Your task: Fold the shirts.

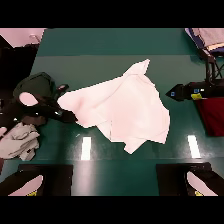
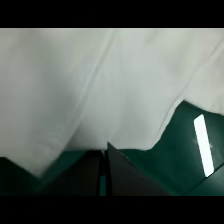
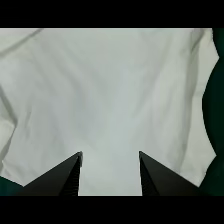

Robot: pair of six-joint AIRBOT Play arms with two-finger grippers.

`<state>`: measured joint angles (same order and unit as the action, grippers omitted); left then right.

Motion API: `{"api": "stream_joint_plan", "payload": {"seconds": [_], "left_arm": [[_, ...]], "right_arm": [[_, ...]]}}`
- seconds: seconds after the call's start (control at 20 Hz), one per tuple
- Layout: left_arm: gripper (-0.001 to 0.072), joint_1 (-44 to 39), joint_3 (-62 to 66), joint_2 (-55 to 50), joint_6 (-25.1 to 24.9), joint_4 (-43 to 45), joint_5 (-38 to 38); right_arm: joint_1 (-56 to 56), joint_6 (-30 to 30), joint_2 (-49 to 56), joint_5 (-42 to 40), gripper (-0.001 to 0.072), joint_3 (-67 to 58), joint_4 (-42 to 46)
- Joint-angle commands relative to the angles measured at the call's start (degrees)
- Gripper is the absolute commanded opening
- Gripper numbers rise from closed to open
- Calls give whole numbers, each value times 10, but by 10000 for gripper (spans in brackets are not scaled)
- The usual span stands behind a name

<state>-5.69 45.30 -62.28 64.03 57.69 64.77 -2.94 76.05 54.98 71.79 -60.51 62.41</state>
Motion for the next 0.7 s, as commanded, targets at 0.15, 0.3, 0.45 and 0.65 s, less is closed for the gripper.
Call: {"api": "stream_joint_plan", "payload": {"seconds": [0.15, 0.3, 0.45, 0.65], "left_arm": [[25, 0, 44, 50, 21, 76, 77], [25, 0, 44, 50, 21, 76, 79], [25, 0, 44, 50, 22, 72, 78], [25, 0, 44, 50, 22, 44, 61]], "right_arm": [[-2, 31, 11, 74, 403, 64, 71], [-38, 33, 11, 64, 403, 170, 62], [-98, 35, 11, 51, 403, 254, 55], [-110, 19, 11, -4, 403, 325, -25]]}}
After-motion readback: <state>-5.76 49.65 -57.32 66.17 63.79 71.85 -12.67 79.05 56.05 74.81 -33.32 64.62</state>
